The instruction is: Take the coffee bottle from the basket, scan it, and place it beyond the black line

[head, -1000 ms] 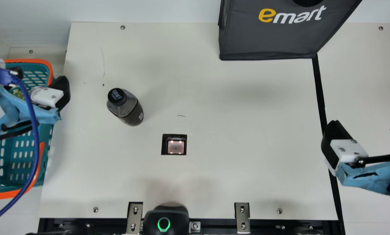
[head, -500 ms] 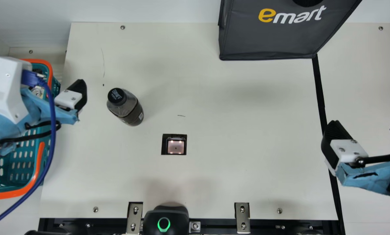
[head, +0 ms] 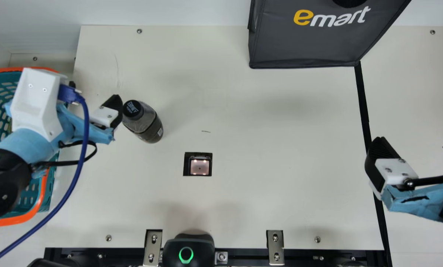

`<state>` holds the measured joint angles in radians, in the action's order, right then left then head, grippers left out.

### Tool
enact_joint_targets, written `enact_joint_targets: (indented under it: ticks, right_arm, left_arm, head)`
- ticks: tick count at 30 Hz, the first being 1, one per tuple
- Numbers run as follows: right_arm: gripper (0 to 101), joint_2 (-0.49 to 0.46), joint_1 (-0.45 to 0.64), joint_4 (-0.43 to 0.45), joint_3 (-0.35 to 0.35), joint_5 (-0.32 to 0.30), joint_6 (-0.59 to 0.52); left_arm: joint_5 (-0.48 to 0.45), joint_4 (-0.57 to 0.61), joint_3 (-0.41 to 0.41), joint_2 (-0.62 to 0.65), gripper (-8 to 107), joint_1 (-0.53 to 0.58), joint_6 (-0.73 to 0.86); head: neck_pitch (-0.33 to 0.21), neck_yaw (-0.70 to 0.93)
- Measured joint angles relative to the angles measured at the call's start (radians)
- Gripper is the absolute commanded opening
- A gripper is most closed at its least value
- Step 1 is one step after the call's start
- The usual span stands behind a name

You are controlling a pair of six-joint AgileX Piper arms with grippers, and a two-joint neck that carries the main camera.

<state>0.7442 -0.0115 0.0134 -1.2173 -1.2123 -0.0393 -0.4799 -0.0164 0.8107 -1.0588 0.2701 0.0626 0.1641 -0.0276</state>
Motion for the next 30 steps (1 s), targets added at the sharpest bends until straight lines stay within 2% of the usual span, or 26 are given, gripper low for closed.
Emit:
enact_joint_targets:
  ticks: [30]
  right_arm:
    - [91, 0.0, 0.0, 0.0, 0.0, 0.001, 0.0]
  left_arm:
    - [0.052, -0.211, -0.064, -0.047, 90, 0.156, -0.309]
  head:
    - [0.0, 0.0]
